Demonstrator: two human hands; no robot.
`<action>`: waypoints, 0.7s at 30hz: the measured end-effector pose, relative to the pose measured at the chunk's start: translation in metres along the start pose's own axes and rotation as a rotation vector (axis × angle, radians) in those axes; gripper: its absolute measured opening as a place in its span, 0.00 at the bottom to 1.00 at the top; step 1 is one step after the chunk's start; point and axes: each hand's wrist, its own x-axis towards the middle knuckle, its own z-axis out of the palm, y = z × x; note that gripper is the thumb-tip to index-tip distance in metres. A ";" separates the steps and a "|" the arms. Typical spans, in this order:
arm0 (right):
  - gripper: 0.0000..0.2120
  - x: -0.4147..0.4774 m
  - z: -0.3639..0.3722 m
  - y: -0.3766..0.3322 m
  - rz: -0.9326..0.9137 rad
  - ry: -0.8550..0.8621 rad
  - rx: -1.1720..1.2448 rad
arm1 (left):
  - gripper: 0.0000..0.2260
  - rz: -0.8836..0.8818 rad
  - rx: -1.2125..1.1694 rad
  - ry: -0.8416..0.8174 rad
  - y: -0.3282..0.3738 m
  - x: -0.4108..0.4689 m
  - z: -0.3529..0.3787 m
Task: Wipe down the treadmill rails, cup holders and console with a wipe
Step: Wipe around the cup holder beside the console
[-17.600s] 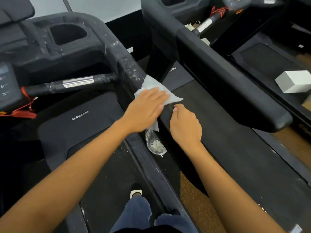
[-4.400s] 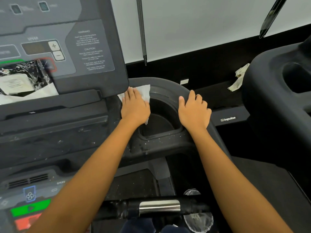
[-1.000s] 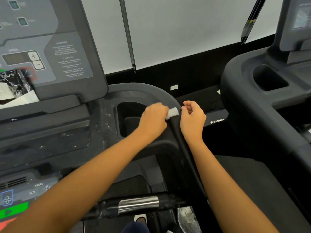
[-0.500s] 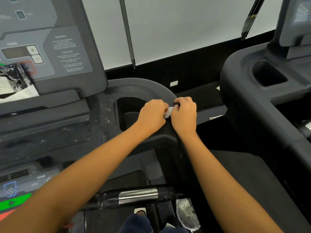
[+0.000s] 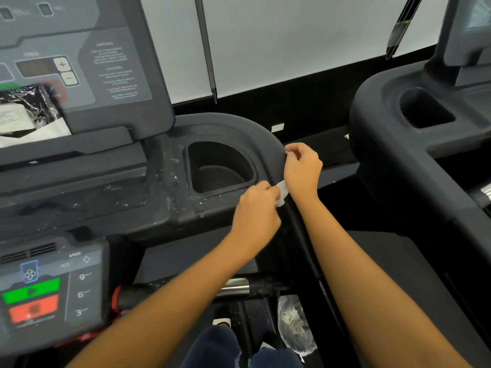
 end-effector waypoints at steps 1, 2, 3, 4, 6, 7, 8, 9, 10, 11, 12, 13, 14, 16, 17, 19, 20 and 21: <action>0.12 -0.001 0.000 -0.001 0.002 -0.002 0.003 | 0.05 -0.026 -0.088 0.040 0.002 -0.013 0.006; 0.12 -0.001 0.000 -0.001 0.005 -0.006 0.004 | 0.05 -0.054 -0.182 0.065 0.006 -0.028 0.012; 0.12 -0.001 -0.001 -0.001 0.012 -0.007 0.007 | 0.05 -0.075 -0.280 0.060 0.012 -0.048 0.017; 0.11 -0.001 -0.002 -0.001 0.024 -0.003 0.014 | 0.06 -0.085 -0.373 0.040 0.020 -0.067 0.021; 0.11 -0.001 -0.003 -0.001 0.045 0.018 0.032 | 0.08 -0.101 -0.504 0.016 0.030 -0.093 0.027; 0.11 -0.001 -0.004 -0.001 0.049 0.026 0.035 | 0.09 -0.133 -0.533 0.027 0.029 -0.094 0.030; 0.11 -0.002 -0.004 -0.001 0.053 0.029 0.035 | 0.09 -0.185 -0.551 0.049 0.025 -0.087 0.034; 0.11 -0.003 -0.005 -0.002 0.057 0.031 0.034 | 0.09 -0.258 -0.562 0.072 0.018 -0.075 0.037; 0.11 -0.004 -0.006 -0.003 0.060 0.033 0.035 | 0.09 -0.336 -0.571 0.092 0.011 -0.061 0.040; 0.11 -0.005 -0.006 -0.003 0.059 0.037 0.039 | 0.09 -0.406 -0.571 0.101 0.004 -0.049 0.041; 0.11 -0.005 -0.007 -0.004 0.057 0.041 0.046 | 0.09 -0.442 -0.557 0.109 0.000 -0.040 0.044; 0.11 -0.005 -0.008 -0.004 0.056 0.043 0.052 | 0.10 -0.453 -0.535 0.114 0.002 -0.039 0.046; 0.11 -0.005 -0.009 -0.005 0.059 0.045 0.056 | 0.11 -0.445 -0.518 0.111 0.007 -0.042 0.046; 0.11 -0.004 -0.009 -0.003 0.070 0.046 0.059 | 0.14 -0.391 -0.524 0.076 0.016 -0.061 0.047; 0.11 -0.004 -0.008 -0.003 0.070 0.045 0.053 | 0.16 -0.354 -0.542 0.038 0.019 -0.072 0.046; 0.11 -0.005 -0.006 -0.003 0.062 0.045 0.036 | 0.16 -0.258 -0.562 -0.051 0.020 -0.086 0.038; 0.11 -0.005 -0.006 -0.003 0.059 0.044 0.032 | 0.14 -0.202 -0.551 -0.060 0.018 -0.086 0.030; 0.11 -0.004 -0.006 -0.002 0.060 0.043 0.031 | 0.12 -0.151 -0.528 -0.028 0.014 -0.080 0.021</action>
